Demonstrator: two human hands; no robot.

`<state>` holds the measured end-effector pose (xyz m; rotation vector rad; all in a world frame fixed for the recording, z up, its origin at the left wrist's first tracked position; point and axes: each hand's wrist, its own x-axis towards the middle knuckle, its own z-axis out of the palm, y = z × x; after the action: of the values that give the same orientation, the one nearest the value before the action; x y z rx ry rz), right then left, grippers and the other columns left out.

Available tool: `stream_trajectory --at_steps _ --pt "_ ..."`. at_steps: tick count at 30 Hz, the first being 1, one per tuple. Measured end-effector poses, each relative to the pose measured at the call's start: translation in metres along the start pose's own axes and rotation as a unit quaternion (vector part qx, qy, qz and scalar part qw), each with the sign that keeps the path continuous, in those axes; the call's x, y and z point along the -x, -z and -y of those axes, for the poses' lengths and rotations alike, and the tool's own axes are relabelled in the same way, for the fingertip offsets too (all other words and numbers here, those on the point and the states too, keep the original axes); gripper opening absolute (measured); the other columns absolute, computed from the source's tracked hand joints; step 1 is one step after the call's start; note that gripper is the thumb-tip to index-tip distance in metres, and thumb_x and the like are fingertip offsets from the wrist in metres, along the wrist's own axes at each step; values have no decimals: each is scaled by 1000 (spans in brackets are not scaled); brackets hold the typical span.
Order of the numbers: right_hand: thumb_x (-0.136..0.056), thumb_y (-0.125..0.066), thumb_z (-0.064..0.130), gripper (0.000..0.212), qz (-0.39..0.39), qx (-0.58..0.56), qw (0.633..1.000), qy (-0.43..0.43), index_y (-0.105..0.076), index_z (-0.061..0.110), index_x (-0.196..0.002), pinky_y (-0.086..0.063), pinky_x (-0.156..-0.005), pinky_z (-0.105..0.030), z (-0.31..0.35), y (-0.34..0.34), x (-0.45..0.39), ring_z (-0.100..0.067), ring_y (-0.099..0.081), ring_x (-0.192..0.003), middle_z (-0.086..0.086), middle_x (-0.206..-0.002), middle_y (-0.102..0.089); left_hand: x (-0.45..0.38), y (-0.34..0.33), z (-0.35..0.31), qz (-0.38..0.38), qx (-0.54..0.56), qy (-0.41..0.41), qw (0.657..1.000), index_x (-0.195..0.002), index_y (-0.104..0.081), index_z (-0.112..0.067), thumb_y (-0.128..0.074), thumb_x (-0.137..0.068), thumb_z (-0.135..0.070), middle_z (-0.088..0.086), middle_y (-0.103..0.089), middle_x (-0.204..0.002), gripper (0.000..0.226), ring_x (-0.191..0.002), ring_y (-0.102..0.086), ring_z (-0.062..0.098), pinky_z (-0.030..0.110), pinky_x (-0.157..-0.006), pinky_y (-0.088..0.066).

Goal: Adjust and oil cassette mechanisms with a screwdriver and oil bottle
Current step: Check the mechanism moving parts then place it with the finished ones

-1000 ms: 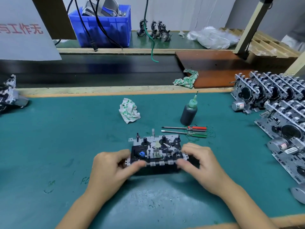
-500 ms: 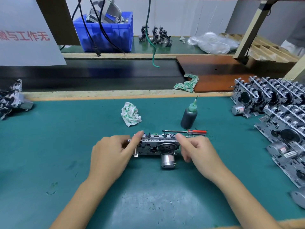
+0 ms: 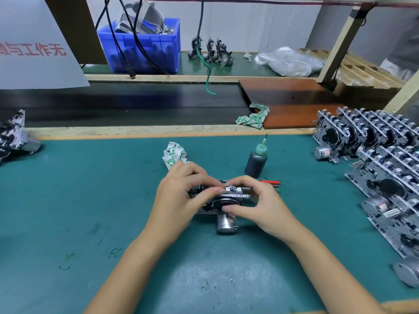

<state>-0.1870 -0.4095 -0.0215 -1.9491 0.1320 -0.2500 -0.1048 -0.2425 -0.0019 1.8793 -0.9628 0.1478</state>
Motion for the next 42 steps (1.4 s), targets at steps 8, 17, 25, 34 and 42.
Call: stream_trajectory --at_steps 8,17,25,34,42 --pt "-67 -84 10 33 1 -1 1000 -5 -68 31 -88 -45 -80 -14 4 2 -4 -5 -65 -87 10 -91 -71 -1 0 2 16 24 13 999 -78 -68 -41 -68 -77 -31 -11 -55 -70 11 -80 -45 5 12 -72 -33" --pt "-67 -85 11 32 14 12 1000 2 -68 29 -88 -47 -79 -17 4 4 -5 -7 -65 -84 9 -88 -70 -2 0 0 31 26 27 999 -76 -64 -48 -66 -78 -34 -10 -54 -70 14 -81 -44 7 13 -72 -33" --pt "-71 -82 25 33 26 103 994 26 -63 36 -95 -40 -84 -14 8 7 -1 -1 -57 -95 20 -94 -63 -3 1 1 43 34 28 998 -74 -63 -51 -66 -77 -37 -8 -58 -81 15 -84 -45 8 12 -73 -33" --pt "-76 -60 54 42 -94 421 887 168 -71 15 -78 -50 -69 -28 -7 13 22 -19 -61 -80 7 -78 -66 -3 -1 1 37 39 34 998 -73 -64 -50 -66 -77 -37 -8 -58 -75 13 -84 -45 9 13 -72 -33" --pt "-74 -67 45 31 -61 434 882 171 -75 15 -81 -50 -71 -28 -11 16 21 -18 -61 -78 10 -80 -68 -3 0 0 36 42 31 998 -73 -65 -48 -68 -79 -40 -8 -59 -73 11 -83 -45 7 13 -70 -33"
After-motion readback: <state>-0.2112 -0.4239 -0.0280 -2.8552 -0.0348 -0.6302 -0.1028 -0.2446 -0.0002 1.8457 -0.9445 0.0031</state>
